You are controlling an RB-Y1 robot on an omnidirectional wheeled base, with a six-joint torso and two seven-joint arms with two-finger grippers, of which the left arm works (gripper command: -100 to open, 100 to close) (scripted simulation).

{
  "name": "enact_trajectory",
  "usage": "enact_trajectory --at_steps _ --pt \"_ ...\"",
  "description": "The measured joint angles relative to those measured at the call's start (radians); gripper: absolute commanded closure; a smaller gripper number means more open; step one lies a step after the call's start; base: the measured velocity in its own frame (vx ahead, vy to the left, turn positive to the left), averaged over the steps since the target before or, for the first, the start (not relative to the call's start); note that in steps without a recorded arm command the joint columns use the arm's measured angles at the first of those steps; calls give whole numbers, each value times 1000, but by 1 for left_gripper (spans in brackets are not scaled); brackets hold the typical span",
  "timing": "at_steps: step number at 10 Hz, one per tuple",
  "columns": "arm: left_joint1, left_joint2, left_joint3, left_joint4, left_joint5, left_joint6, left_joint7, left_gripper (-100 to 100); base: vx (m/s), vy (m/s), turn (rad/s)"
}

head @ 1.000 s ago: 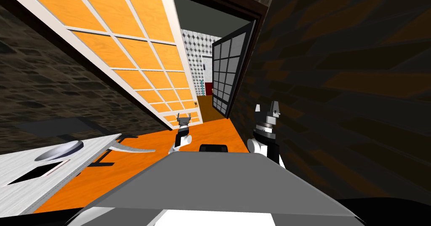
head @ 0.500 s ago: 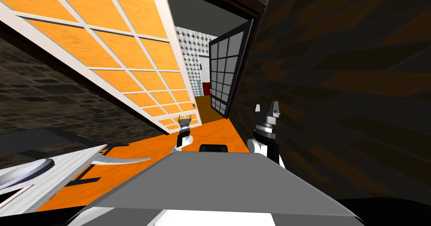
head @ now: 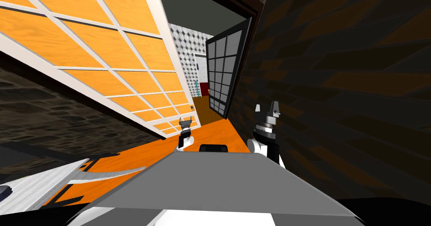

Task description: Push the door open

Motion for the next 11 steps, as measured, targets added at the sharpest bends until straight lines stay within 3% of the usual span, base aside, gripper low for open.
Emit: enact_trajectory --at_steps 4,7,11 --pt "-19 -12 -4 82 46 -26 68 -100 83 74 -103" --pt "-48 -14 -6 153 65 -50 104 -100 50 52 -99" --pt "-66 -33 -11 229 108 -75 166 -100 76 79 -107"
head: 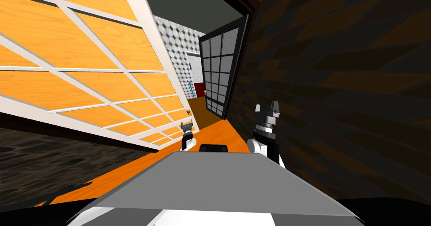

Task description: Push the door open

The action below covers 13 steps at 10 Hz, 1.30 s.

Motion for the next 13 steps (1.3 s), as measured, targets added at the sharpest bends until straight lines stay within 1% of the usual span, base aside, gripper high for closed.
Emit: enact_trajectory --at_steps 2,6,7,8,9,11,13 --pt "-11 -8 0 36 21 -9 28 -100 83 91 -107" --pt "-28 -23 -4 100 51 -31 76 -100 52 58 -69" --pt "-34 -26 -4 116 58 -36 87 -100 40 50 -68" --pt "-46 -29 -5 143 64 -45 100 -100 18 24 -16" --pt "-47 -30 -5 147 65 -47 103 -100 86 48 -19" --pt "-42 -12 -2 140 67 -44 103 -100 165 82 -29" --pt "-42 0 -2 150 68 -51 111 -100 176 110 -29"
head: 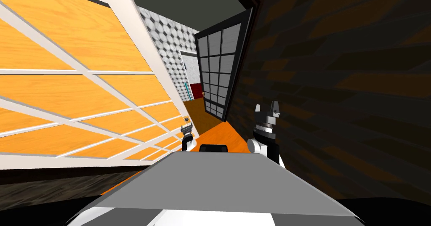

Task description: Push the door open

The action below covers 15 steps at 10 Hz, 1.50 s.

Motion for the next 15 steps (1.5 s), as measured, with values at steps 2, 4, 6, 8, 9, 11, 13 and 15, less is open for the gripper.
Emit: enact_trajectory --at_steps 2,4,6,8,9,11,13,15 --pt "1 5 2 6 2 -4 6 -100 185 123 -32" --pt "2 2 5 11 5 -7 13 -100 175 98 -25" --pt "0 -5 4 21 5 -15 19 100 23 15 -1" --pt "-2 -3 5 20 5 -11 18 100 -15 -13 -4" --pt "-2 -3 5 20 5 -10 18 100 -8 -4 -1" --pt "-1 -4 4 21 5 -9 18 100 -3 -1 -1" --pt "8 -6 7 15 10 -3 12 100 139 16 29" --pt "5 -2 18 28 18 -8 12 100 175 44 25"
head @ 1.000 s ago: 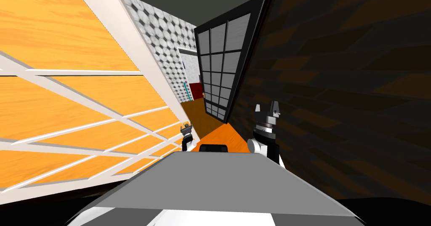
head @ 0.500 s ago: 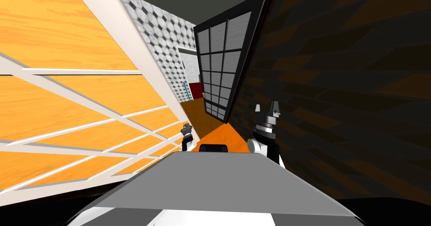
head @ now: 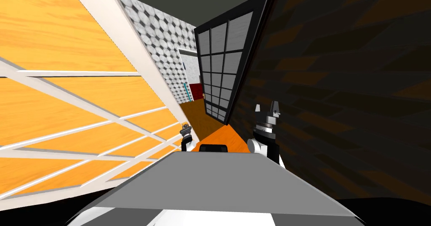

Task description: Push the door open

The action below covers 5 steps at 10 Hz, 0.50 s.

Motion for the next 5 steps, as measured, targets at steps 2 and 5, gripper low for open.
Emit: enact_trajectory --at_steps 2,5 --pt "-2 7 14 0 11 -4 -4 100 203 67 30" --pt "-14 18 46 11 35 -15 -11 100 216 67 40"
